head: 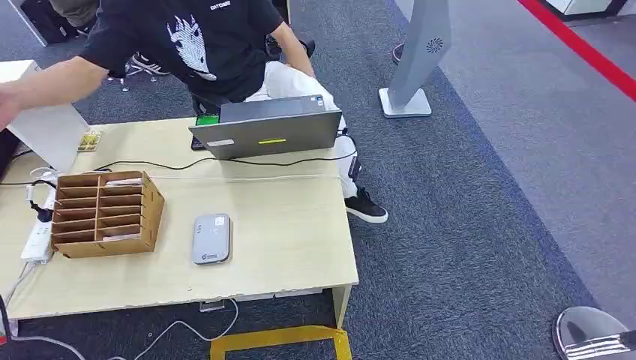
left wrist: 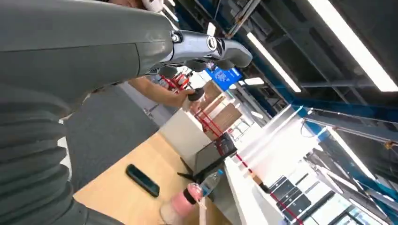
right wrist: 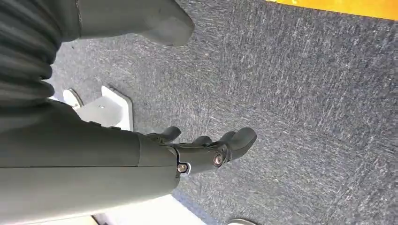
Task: Pass the card to the sensor for recognition and then transmit it.
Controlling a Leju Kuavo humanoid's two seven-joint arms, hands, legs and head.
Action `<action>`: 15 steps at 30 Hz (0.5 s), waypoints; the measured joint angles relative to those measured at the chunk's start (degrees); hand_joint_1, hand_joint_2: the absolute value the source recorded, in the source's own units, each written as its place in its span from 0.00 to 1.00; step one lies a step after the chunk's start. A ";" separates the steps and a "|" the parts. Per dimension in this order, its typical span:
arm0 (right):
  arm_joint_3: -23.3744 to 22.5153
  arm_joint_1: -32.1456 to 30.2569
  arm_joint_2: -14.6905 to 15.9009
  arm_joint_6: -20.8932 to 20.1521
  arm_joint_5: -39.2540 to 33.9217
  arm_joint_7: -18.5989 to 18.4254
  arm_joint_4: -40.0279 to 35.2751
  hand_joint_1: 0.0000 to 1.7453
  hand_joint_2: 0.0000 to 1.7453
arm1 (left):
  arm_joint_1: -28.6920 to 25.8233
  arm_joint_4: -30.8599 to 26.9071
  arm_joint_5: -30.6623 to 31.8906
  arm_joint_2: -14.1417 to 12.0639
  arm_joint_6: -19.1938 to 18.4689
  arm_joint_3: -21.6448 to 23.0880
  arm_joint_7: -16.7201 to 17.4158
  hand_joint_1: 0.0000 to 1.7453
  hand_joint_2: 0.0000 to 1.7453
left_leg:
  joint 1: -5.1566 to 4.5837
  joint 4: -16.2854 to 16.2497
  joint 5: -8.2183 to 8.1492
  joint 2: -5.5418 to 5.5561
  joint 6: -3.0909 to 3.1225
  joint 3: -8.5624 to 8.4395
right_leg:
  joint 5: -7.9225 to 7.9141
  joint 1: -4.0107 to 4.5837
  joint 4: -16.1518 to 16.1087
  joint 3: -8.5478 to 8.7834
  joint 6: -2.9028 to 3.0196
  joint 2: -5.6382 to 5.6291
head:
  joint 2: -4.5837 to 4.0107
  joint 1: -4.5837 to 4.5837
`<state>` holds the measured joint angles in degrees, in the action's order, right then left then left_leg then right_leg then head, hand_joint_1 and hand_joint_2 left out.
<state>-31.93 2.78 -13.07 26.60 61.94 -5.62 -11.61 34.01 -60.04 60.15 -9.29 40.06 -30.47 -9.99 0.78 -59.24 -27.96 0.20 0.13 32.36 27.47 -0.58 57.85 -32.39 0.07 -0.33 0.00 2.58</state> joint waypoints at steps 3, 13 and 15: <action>0.00 0.07 0.02 0.00 -0.13 0.28 0.00 0.00 1.00 | 0.22 -0.13 0.29 0.64 0.00 1.01 -3.24 0.00 1.00 | -0.01 0.00 0.00 -0.01 0.00 -0.01 | 0.00 -0.01 0.00 0.00 0.00 0.00 | 0.00 -0.02; -0.31 0.17 0.11 -0.02 0.39 0.31 0.00 0.00 1.00 | -4.00 -13.80 11.59 5.38 0.04 15.92 3.59 0.00 1.00 | -0.04 -0.02 0.00 -0.01 0.02 0.06 | -0.06 -0.03 -0.03 -0.02 -0.06 0.00 | 0.00 0.00; -0.33 0.18 0.18 -0.44 0.99 -0.18 0.00 0.00 1.00 | -4.05 -14.54 16.41 5.35 0.02 17.82 5.93 0.00 1.00 | -0.04 -0.02 0.00 0.00 0.02 0.06 | -0.06 -0.03 -0.03 -0.03 -0.06 0.01 | 0.00 0.00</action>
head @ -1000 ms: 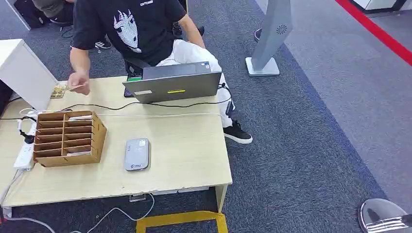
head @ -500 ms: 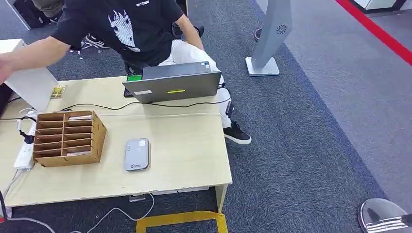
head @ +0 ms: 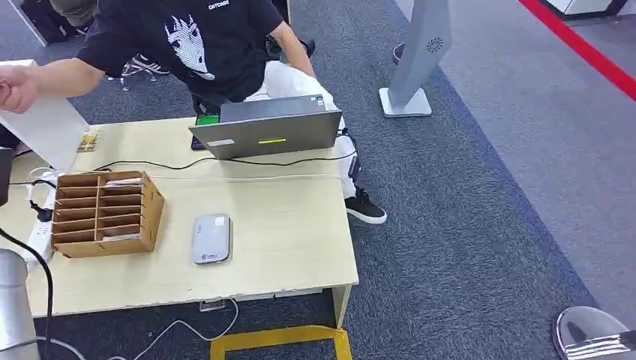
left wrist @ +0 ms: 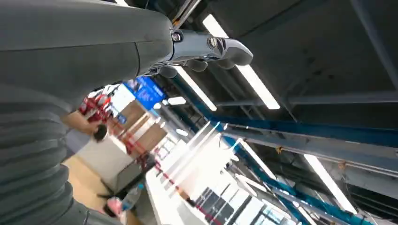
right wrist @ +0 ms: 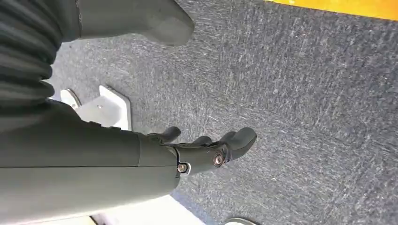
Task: Pass the card to the sensor for recognition and then transmit it.
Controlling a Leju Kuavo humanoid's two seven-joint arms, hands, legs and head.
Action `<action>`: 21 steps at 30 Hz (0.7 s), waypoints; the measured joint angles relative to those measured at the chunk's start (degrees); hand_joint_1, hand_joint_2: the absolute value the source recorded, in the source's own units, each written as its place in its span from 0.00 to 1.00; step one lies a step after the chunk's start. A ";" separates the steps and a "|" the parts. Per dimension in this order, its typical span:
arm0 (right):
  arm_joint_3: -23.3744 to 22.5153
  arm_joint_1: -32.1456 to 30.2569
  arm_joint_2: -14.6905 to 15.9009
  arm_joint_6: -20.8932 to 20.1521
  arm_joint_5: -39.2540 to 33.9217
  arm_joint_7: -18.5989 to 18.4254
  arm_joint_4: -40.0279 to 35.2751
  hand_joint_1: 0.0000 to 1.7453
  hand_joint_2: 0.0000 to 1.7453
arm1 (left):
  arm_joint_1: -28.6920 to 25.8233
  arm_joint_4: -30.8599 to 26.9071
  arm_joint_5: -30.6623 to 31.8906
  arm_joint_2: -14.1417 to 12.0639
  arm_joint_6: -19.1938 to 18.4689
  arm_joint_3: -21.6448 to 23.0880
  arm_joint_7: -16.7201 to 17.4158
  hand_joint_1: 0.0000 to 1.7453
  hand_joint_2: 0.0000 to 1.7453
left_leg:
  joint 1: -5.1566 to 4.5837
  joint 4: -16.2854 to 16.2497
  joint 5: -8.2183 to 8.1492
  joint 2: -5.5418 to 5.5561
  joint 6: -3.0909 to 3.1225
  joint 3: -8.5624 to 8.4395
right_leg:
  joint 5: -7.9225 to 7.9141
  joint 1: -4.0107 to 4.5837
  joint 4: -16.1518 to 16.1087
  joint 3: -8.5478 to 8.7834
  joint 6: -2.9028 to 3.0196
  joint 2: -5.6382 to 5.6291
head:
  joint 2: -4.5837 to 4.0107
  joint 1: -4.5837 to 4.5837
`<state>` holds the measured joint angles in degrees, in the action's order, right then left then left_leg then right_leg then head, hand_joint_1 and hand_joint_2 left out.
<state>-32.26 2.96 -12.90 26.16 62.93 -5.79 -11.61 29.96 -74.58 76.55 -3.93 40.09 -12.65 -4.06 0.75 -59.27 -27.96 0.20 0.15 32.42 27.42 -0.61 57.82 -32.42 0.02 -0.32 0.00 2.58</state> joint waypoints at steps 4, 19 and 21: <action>0.00 0.28 0.52 -1.68 1.05 -0.37 0.00 0.00 1.00 | 1.70 4.05 11.31 -1.60 -0.63 4.64 10.10 0.00 1.00 | 0.04 0.00 0.04 0.00 -0.04 0.00 | -0.04 0.01 0.01 -0.04 0.05 -0.01 | 0.00 0.00; -0.35 0.93 0.92 -1.79 0.02 0.07 -0.04 0.00 1.00 | 7.00 19.34 11.40 -3.78 -0.28 14.14 15.84 0.00 1.00 | 0.04 0.00 0.14 -0.10 -0.08 0.05 | -0.12 0.02 0.08 -0.14 0.13 -0.09 | 0.00 -0.04; -0.57 0.82 0.92 -1.59 -0.22 0.24 -0.02 0.00 1.00 | 7.00 20.20 11.40 -3.30 -0.28 14.20 15.84 0.00 1.00 | 0.04 0.00 0.14 -0.11 -0.08 0.05 | -0.12 0.02 0.08 -0.15 0.13 -0.11 | 0.00 -0.04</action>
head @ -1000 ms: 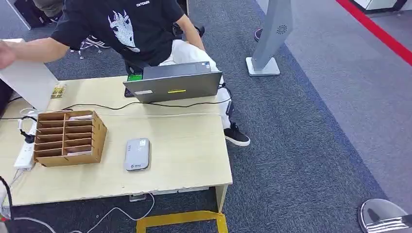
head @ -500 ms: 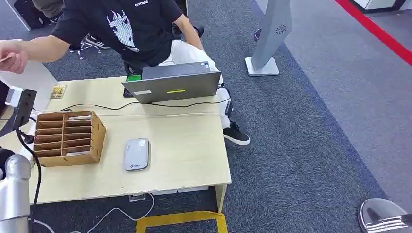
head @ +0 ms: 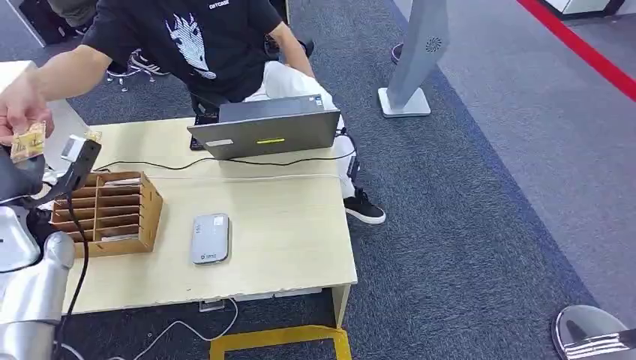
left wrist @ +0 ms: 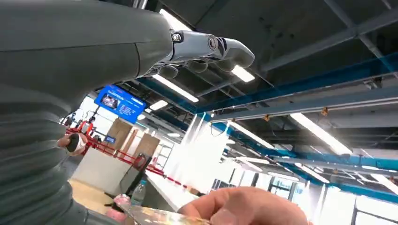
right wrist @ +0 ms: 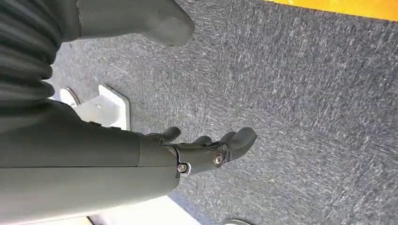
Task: Pass the card to the sensor for recognition and then transmit it.
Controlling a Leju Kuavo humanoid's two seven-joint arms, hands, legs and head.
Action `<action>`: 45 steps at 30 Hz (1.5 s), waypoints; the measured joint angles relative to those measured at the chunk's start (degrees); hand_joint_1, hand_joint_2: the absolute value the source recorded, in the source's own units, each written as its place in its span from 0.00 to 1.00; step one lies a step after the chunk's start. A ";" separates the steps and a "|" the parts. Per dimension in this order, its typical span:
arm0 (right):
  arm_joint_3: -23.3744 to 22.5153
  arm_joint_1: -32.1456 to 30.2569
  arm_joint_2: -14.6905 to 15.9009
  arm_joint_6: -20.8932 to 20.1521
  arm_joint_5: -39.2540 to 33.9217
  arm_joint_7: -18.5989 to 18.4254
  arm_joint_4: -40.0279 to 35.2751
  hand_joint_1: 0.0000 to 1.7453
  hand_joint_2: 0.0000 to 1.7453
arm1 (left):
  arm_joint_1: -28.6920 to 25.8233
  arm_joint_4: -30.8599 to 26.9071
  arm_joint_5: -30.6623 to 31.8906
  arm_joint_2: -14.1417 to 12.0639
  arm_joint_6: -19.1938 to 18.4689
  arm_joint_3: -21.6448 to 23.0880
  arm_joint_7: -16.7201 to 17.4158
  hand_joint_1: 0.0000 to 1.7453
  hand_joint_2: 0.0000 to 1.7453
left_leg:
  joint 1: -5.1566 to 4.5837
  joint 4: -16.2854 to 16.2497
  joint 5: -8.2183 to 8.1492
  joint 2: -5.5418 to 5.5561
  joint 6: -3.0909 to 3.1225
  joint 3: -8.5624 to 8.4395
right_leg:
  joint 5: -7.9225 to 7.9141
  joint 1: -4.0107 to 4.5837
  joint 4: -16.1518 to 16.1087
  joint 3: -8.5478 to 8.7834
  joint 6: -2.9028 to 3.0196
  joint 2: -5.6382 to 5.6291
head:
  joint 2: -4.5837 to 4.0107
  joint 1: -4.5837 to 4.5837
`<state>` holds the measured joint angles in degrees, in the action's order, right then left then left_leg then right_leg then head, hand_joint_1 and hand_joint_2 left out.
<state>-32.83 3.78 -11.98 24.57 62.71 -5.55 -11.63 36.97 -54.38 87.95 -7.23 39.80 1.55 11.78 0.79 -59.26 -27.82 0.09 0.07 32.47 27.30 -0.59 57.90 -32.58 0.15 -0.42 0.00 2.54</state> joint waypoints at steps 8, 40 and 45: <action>-0.50 -0.22 0.00 0.04 -0.22 0.44 0.02 0.00 1.00 | -0.81 0.46 0.02 1.72 0.04 1.18 -0.52 0.00 1.00 | 0.00 0.00 0.00 0.01 0.00 0.03 | 0.00 0.00 0.00 0.00 0.00 0.01 | 0.00 0.00; -1.70 -0.22 -0.04 0.37 0.31 1.33 0.02 0.00 1.00 | -3.98 -3.65 -4.18 5.29 0.13 -2.34 -9.79 1.00 1.00 | 0.00 0.00 0.00 0.04 0.00 0.07 | 0.00 0.00 0.00 -0.01 -0.01 0.05 | 0.00 0.02; -1.70 -0.17 -0.13 0.35 0.68 0.85 0.02 0.00 1.00 | -5.64 -5.86 -3.54 7.69 0.13 -0.50 -12.61 1.00 1.00 | -0.04 0.00 0.00 0.04 0.01 0.07 | -0.01 -0.01 -0.01 -0.01 -0.01 0.06 | 0.00 0.00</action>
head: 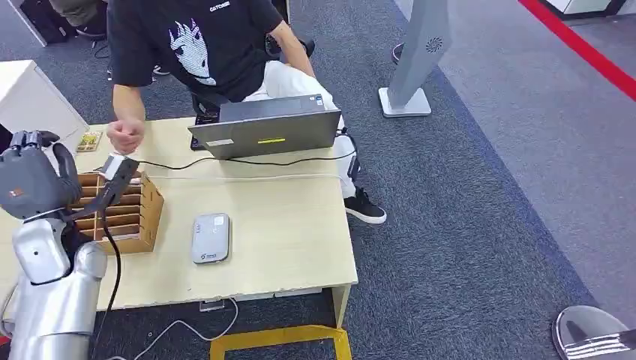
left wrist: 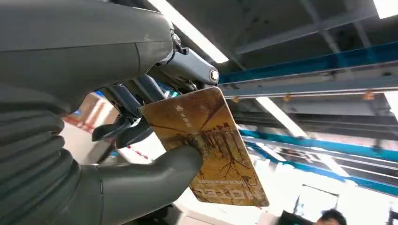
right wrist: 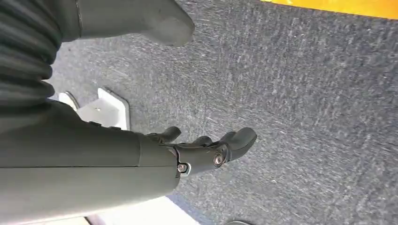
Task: Pass the card to the sensor for recognition and then transmit it.
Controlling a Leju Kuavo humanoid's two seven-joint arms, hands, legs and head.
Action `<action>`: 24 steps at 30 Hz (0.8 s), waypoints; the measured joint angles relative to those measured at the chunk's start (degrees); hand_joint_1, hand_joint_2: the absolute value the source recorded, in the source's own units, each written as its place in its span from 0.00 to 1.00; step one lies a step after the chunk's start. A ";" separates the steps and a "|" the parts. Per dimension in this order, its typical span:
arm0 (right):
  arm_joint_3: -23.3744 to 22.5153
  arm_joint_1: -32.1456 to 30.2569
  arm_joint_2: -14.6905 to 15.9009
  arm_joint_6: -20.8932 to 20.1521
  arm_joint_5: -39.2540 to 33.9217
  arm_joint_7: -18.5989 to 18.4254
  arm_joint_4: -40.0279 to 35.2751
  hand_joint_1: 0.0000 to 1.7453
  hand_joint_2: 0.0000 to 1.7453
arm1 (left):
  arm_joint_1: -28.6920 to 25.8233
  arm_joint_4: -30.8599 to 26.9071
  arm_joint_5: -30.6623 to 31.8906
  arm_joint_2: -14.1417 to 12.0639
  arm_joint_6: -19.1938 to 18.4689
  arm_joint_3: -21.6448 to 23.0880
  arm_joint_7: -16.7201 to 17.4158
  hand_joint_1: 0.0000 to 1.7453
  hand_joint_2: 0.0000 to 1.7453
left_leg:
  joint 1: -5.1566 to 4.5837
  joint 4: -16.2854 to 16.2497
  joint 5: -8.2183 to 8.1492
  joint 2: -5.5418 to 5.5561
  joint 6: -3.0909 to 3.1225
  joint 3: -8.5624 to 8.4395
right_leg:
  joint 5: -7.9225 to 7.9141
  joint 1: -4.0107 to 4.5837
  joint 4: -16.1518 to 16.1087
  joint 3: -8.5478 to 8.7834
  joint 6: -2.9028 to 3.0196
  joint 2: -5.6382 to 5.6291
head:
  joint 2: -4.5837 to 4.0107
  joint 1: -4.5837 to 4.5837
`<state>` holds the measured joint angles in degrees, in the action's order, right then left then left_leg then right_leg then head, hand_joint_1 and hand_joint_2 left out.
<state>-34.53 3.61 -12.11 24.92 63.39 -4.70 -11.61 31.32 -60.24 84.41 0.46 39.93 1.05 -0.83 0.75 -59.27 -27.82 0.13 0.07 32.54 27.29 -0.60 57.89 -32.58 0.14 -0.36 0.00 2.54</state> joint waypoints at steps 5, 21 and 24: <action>0.00 0.08 -0.07 0.00 0.24 -0.26 0.00 0.00 1.00 | -2.31 -2.42 0.33 2.14 0.00 3.36 -0.37 1.00 1.00 | -0.01 0.00 -0.02 -0.02 0.02 0.01 | 0.00 0.00 -0.01 -0.01 0.00 -0.02 | 0.00 0.02; -1.40 0.14 -1.03 0.17 0.00 -1.18 0.00 0.00 1.00 | -17.74 -12.37 -14.91 6.03 -0.66 17.22 -2.42 1.00 1.00 | 0.00 0.01 -0.06 0.05 0.04 0.04 | 0.03 -0.07 -0.02 -0.03 -0.04 0.03 | 0.00 0.00; -1.68 -0.01 -1.01 0.09 -0.11 -0.83 0.00 0.00 1.00 | -18.93 -12.35 -17.62 5.66 -1.36 17.20 -2.51 1.00 1.00 | 0.01 0.02 -0.04 0.07 0.06 0.05 | 0.03 -0.06 -0.01 -0.02 -0.04 0.05 | 0.00 0.00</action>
<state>-36.22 3.60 -13.11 25.00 63.28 -5.53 -11.61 12.39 -72.59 66.79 6.12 38.58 18.25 -3.34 0.76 -59.25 -27.86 0.20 0.14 32.59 27.32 -0.66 57.88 -32.60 0.10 -0.31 0.00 2.54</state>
